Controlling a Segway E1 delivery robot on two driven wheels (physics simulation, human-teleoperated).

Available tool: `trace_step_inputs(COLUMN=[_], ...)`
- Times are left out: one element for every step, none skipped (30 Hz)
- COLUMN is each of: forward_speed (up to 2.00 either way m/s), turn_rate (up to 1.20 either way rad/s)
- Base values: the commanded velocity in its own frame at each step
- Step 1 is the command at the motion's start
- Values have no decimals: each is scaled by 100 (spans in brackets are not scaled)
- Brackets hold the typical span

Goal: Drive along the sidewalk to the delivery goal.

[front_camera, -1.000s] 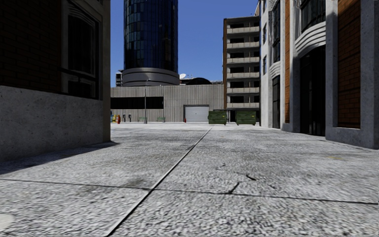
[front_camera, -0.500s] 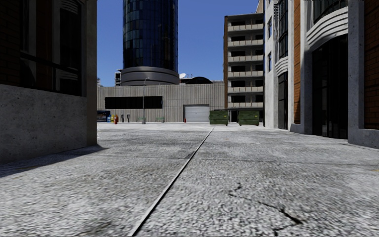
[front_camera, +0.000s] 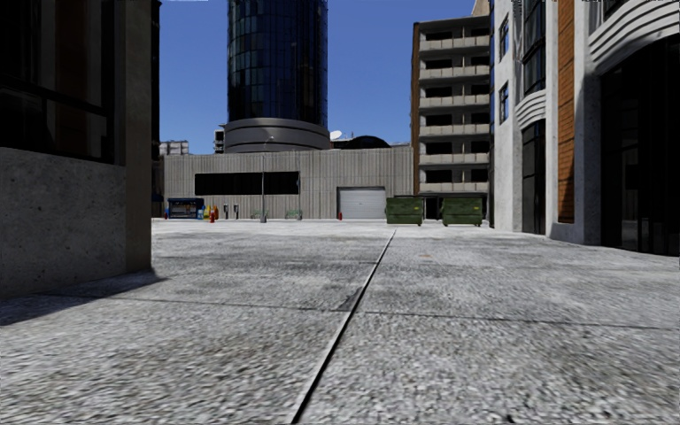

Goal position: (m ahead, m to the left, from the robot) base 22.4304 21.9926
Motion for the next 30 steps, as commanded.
trace_step_inputs(forward_speed=[200, 200, 200, 200, 200, 200, 200, 200, 200, 200, 200, 200, 200, 200, 200, 200, 200, 200, 200, 200, 200, 200, 200, 200, 200, 200, 200, 200, 200, 200], turn_rate=[29, 29, 29, 29, 29, 29, 29, 29, 29, 29, 29, 29, 29, 29, 29, 29, 29, 29, 29, 29, 29, 29, 29, 29, 29, 29, 29, 29, 29, 29])
